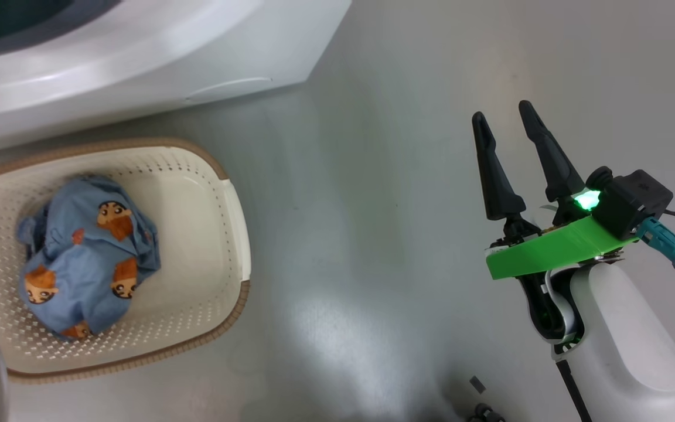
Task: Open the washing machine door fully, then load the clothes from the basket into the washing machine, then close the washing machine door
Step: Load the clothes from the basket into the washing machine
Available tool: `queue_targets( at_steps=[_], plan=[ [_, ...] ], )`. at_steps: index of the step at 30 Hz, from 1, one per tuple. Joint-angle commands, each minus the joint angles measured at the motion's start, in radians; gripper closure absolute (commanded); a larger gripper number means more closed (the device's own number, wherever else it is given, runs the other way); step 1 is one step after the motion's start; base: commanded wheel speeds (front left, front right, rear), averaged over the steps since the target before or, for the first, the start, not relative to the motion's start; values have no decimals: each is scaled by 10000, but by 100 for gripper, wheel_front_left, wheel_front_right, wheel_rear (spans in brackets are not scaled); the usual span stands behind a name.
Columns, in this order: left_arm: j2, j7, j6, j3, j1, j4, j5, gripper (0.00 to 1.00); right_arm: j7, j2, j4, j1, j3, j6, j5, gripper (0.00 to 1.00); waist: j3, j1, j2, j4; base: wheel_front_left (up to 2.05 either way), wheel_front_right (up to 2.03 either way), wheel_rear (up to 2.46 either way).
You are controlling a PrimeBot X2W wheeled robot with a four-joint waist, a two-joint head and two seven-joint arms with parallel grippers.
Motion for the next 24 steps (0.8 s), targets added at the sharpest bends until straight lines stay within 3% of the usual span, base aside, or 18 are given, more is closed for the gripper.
queue_targets(
  at_steps=[1, 24],
  plan=[
    [336, -54, -46, 36, 292, -169, 106, 0, -80, -44, -160, 130, 234, 56, -83, 0, -272, -1, -1, 109, 0, 0, 0],
    [-525, -55, -191, 827, 4402, -2680, 579, 0, -80, -466, 274, 611, -18, 56, 12, 0, -2991, -1, -1, 1079, 0, 0, 0]
  ],
)
